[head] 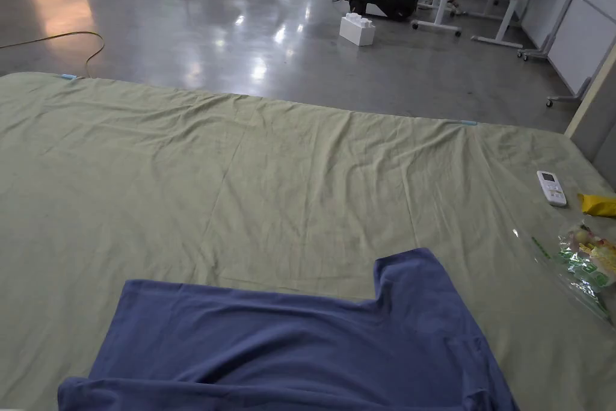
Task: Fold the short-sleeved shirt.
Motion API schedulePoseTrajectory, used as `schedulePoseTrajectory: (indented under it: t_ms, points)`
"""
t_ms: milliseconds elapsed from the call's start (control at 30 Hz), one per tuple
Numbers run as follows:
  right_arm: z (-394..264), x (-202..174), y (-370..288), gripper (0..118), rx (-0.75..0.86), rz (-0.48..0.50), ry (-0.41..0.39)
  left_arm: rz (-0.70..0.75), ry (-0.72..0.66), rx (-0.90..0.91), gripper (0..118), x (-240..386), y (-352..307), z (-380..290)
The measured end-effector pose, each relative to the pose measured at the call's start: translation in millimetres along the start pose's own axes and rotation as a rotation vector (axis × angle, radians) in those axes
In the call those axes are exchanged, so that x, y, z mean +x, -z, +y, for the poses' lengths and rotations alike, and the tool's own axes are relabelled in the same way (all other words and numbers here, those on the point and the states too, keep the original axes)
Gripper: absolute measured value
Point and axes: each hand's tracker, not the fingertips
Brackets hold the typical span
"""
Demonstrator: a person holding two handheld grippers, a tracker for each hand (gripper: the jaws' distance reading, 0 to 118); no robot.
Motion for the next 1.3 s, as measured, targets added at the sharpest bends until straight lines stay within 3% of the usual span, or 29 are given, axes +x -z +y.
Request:
schedulePoseTrajectory:
  t_ms: [100, 133, 167, 233, 500, 600, 700, 733, 767, 833, 900, 933, 1033, 1300]
  points:
    - [11, 0, -18, 51, 0.1, -0.035, 0.026, 0.037, 0.037, 0.026, 12, 1, -1, 6]
    - [16, -1, -25, 69, 0.15, -0.031, 0.04, 0.053, 0.043, 0.055, 26, 4, -4, 10]
    - [23, -3, -32, 77, 0.207, -0.025, 0.053, 0.051, 0.039, 0.085, 42, 7, -8, 15]
    - [36, -7, -44, 82, 0.312, -0.013, 0.062, 0.026, 0.021, 0.146, 66, 9, -8, 25]
    - [93, -43, -77, 82, 0.683, 0.003, 0.121, 0.023, 0.053, 0.506, 66, 65, -35, 72]
    - [113, -56, -86, 69, 0.776, 0.012, 0.156, 0.035, 0.083, 0.634, 65, 87, -44, 87]
    - [129, -68, -95, 33, 0.859, -0.013, 0.174, 0.07, 0.12, 0.741, 61, 110, -54, 97]
    - [133, -71, -97, 25, 0.89, -0.021, 0.178, 0.09, 0.131, 0.767, 54, 116, -57, 100]
    - [136, -74, -101, 25, 0.917, -0.037, 0.179, 0.102, 0.142, 0.789, 45, 123, -59, 102]
    - [142, -78, -107, 17, 0.97, -0.052, 0.173, 0.115, 0.141, 0.839, 17, 130, -64, 104]
    - [144, -81, -110, 6, 0.999, -0.068, 0.191, 0.112, 0.126, 0.874, 14, 134, -69, 106]
    - [145, -83, -111, 5, 1.005, -0.074, 0.192, 0.104, 0.117, 0.885, 5, 135, -72, 106]
    - [150, -87, -117, 1, 1.031, -0.084, 0.202, 0.127, 0.099, 0.921, 1, 137, -78, 107]
    - [159, -93, -112, 0, 1.018, -0.059, 0.193, 0.124, 0.049, 0.877, 1, 106, -70, 120]
